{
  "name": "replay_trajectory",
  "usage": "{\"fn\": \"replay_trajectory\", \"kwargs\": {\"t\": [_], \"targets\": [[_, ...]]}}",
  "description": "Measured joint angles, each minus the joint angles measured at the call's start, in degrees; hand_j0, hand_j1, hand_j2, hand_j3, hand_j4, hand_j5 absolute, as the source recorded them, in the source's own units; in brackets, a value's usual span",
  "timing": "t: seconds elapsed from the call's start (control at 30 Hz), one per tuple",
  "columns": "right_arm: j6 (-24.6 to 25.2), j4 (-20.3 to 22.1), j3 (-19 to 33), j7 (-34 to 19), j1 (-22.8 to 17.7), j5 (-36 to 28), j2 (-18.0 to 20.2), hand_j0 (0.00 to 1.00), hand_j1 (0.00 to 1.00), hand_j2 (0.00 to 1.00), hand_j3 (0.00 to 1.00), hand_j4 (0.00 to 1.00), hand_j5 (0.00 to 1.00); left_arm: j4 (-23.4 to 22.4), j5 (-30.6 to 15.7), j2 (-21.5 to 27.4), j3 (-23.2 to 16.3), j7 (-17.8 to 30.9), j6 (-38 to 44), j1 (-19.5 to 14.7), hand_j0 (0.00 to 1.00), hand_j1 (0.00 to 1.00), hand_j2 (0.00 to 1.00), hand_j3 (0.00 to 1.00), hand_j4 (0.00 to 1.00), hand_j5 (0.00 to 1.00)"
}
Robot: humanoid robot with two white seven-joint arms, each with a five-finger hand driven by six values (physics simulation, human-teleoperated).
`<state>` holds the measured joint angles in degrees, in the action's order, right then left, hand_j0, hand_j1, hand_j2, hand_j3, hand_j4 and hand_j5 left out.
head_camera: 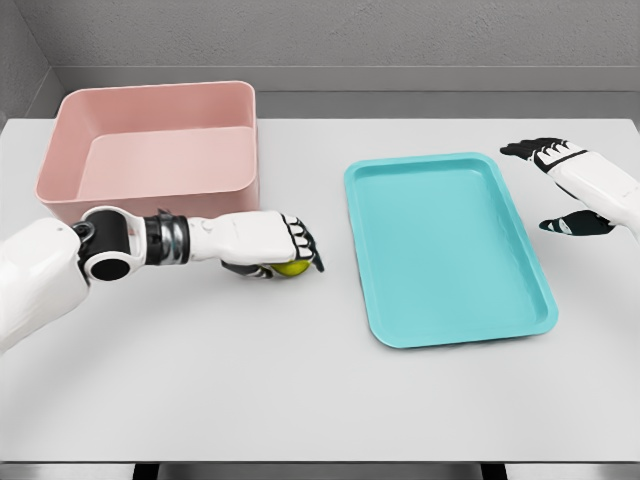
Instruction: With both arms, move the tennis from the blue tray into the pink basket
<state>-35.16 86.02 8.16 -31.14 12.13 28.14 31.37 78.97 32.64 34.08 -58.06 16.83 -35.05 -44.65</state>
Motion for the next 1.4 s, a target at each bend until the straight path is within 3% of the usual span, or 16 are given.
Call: {"fn": "replay_trajectory", "kwargs": {"t": [0.2,0.6,1.4], "targets": [[0.0,0.0,0.0,0.0,0.0,0.0,0.0,1.0,1.0,1.0,1.0,1.0,1.0,0.0,-0.5,-0.2,0.1,1.2,0.1,0.2,0.58,0.58,0.58,0.58,0.58,0.58],[0.0,0.3,0.6,0.0,-0.1,-0.2,0.0,1.0,1.0,1.0,1.0,1.0,1.0,0.5,-0.6,0.4,0.0,1.8,0.0,-0.3,0.58,0.58,0.58,0.58,0.58,0.58],[0.0,0.5,0.9,-0.1,-1.9,-2.0,0.3,1.0,1.0,1.0,1.0,1.0,1.0,4.2,-1.1,3.5,-0.3,1.8,0.0,-6.3,0.58,0.58,0.58,0.58,0.58,0.58]]}}
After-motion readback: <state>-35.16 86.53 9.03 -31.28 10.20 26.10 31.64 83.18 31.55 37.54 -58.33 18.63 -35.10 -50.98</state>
